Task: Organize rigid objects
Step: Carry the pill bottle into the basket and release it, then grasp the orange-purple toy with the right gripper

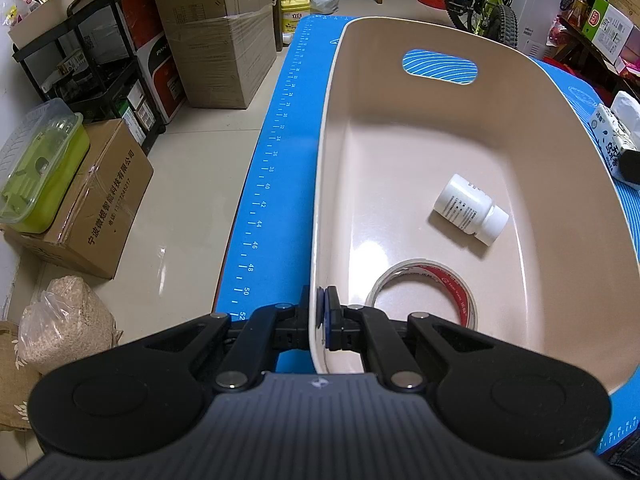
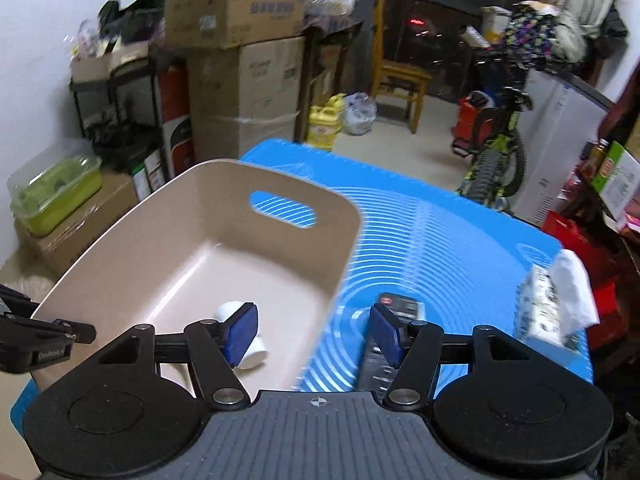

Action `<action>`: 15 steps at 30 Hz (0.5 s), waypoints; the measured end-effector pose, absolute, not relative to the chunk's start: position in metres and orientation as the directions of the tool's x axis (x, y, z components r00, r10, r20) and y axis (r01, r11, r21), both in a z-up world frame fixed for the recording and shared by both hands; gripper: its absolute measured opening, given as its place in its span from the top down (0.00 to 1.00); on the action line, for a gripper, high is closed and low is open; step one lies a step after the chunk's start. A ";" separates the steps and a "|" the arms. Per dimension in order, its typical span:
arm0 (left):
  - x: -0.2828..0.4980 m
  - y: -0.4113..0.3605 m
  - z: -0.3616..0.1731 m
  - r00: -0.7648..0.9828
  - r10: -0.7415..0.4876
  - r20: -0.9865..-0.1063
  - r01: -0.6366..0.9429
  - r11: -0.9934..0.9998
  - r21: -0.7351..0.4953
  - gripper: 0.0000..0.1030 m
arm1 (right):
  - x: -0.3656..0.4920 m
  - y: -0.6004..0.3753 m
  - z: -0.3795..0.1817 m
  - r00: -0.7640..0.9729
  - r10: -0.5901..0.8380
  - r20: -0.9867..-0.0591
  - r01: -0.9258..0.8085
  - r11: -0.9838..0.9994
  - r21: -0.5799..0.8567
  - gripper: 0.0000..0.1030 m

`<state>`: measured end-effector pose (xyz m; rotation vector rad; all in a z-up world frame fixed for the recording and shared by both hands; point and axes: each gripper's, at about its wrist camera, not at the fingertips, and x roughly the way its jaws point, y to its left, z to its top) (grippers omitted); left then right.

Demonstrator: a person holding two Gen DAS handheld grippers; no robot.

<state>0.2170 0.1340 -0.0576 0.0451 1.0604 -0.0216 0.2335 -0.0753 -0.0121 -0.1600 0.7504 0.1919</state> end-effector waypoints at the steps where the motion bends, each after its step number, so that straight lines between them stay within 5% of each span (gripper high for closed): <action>1: 0.217 0.134 -0.058 0.488 0.004 -0.873 0.039 0.999 0.027 0.94 | 0.230 -0.082 -0.011 0.720 0.109 -0.685 -0.217 0.973 -0.073 0.33; 15: 0.217 0.135 -0.058 0.488 0.005 -0.873 0.039 0.999 0.027 0.94 | 0.196 -0.150 -0.067 0.651 0.009 -0.759 -0.098 0.993 -0.072 0.32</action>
